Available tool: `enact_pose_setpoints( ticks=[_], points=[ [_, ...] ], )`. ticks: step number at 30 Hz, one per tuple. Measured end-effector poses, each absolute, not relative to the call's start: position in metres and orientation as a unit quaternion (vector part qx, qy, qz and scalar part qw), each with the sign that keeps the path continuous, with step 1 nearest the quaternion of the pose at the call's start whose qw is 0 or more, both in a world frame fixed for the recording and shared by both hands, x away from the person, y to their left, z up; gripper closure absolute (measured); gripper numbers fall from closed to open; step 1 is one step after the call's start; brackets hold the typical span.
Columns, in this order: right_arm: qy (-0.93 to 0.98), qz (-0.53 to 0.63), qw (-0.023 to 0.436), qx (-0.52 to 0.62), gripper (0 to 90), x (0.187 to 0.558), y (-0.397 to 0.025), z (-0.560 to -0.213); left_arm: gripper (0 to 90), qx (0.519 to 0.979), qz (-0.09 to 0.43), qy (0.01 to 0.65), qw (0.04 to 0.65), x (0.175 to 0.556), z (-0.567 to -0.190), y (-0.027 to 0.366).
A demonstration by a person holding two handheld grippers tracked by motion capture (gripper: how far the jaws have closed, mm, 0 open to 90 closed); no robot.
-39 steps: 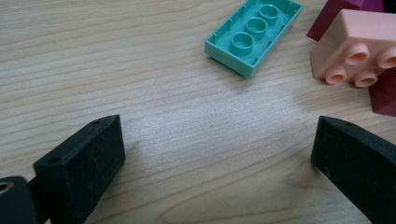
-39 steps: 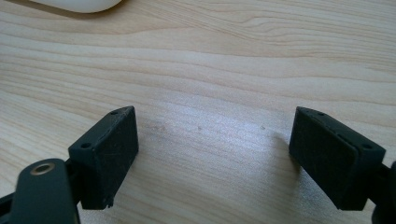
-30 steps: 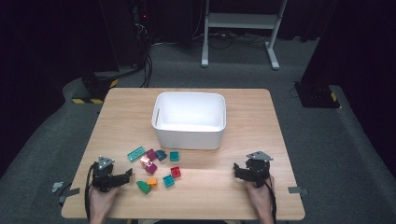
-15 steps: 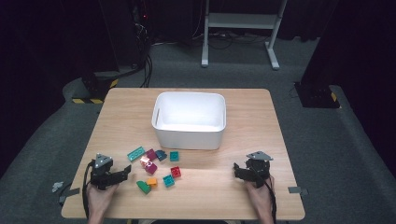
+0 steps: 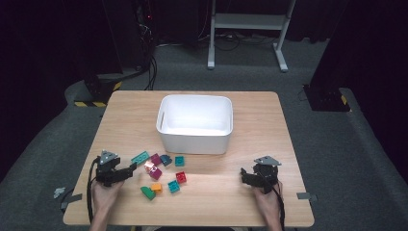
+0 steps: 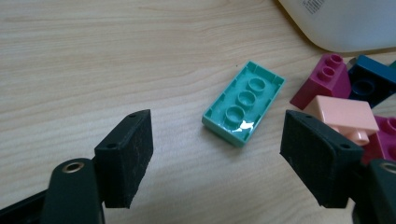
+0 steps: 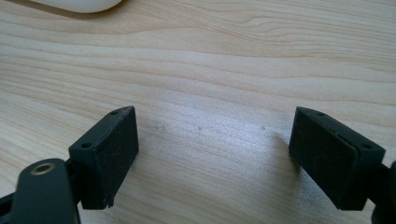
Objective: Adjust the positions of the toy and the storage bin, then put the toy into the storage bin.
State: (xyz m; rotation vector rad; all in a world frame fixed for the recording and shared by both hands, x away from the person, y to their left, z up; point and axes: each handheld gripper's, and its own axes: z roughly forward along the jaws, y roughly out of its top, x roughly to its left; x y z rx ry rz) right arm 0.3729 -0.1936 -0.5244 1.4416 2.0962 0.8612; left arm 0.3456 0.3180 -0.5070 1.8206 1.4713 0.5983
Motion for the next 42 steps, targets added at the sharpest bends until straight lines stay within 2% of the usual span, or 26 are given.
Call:
enact_pose_setpoints(
  ticks=[18,31,42],
  points=[
    [0.76,0.312,0.226,0.523,15.8,0.373,-0.194,-0.524,38.5,0.727,0.224,0.546,0.35,0.373,-0.519,0.308],
    [0.76,0.312,0.226,0.523,15.8,0.373,-0.194,-0.524,57.1,0.741,0.232,0.533,0.337,0.376,-0.524,0.305],
    [0.76,0.312,0.226,0.523,15.8,0.373,-0.194,-0.524,58.5,0.74,0.236,0.532,0.338,0.374,-0.523,0.305]
  ],
)
